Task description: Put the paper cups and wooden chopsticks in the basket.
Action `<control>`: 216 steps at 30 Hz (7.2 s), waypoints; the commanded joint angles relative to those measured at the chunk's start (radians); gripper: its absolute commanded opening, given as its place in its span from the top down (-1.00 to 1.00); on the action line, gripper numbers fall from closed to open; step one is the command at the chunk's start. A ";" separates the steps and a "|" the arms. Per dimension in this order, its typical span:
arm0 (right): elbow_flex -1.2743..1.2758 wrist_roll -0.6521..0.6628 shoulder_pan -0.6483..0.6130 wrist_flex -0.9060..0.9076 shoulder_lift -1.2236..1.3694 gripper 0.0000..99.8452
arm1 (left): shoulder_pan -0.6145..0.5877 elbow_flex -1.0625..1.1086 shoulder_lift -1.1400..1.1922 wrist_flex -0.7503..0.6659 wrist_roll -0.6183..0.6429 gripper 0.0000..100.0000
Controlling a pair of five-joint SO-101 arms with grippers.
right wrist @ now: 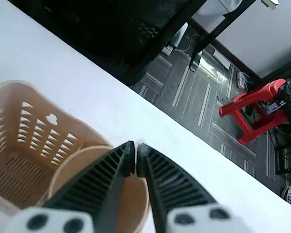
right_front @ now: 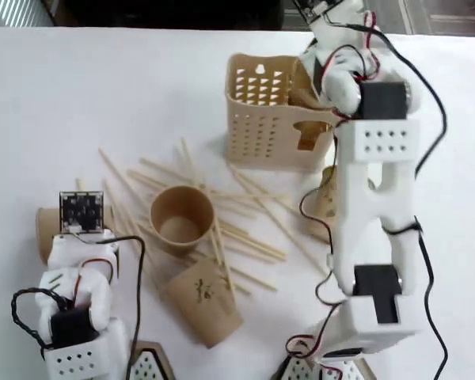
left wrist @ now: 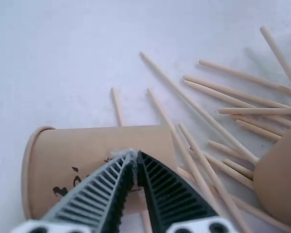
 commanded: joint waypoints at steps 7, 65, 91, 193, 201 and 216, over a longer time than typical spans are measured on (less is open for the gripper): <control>-0.112 0.003 0.039 0.119 -0.097 0.96 | -0.007 -0.005 -0.008 -0.017 -0.008 0.92; 1.471 -0.434 0.479 -0.228 -0.995 0.95 | 0.348 -1.048 1.420 0.267 0.021 0.74; 1.505 -0.436 0.473 -0.234 -0.998 0.95 | 0.624 -1.401 1.000 0.235 0.021 0.96; 1.554 -0.381 0.352 -0.236 -0.995 0.87 | 0.325 -2.504 1.933 0.746 -0.201 0.68; 1.556 -0.382 0.354 -0.236 -0.995 0.87 | 0.183 -2.117 1.575 0.741 -0.296 0.59; 1.583 -0.381 0.354 -0.271 -0.995 0.87 | -0.229 -1.680 1.475 0.740 -0.486 0.56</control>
